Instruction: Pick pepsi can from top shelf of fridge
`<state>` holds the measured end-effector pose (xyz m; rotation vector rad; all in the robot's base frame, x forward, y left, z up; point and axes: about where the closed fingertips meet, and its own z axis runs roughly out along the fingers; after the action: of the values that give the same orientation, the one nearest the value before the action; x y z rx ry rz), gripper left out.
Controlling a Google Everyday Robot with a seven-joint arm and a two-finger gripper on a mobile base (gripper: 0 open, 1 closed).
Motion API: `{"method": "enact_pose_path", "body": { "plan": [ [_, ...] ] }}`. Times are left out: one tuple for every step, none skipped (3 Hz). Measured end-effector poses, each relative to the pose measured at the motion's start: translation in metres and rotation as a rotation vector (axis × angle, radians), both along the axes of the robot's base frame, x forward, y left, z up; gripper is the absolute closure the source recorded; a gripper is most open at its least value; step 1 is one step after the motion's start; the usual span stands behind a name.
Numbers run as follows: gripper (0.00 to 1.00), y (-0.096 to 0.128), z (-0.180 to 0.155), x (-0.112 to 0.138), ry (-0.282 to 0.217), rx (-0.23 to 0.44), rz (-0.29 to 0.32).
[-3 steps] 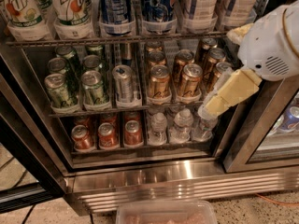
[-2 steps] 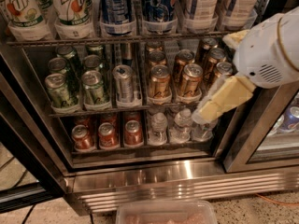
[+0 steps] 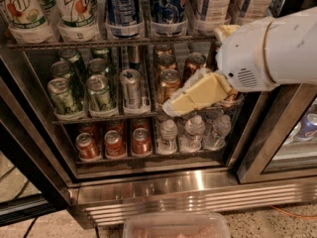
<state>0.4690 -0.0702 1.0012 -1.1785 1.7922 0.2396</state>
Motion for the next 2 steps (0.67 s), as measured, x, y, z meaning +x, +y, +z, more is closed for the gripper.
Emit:
{"method": "enact_pose_path", "body": {
  "plan": [
    [0.0,0.011,0.014,0.012,-0.038,0.104,-0.089],
    [0.0,0.015,0.028,0.018,-0.059,0.183,-0.22]
  ]
}}
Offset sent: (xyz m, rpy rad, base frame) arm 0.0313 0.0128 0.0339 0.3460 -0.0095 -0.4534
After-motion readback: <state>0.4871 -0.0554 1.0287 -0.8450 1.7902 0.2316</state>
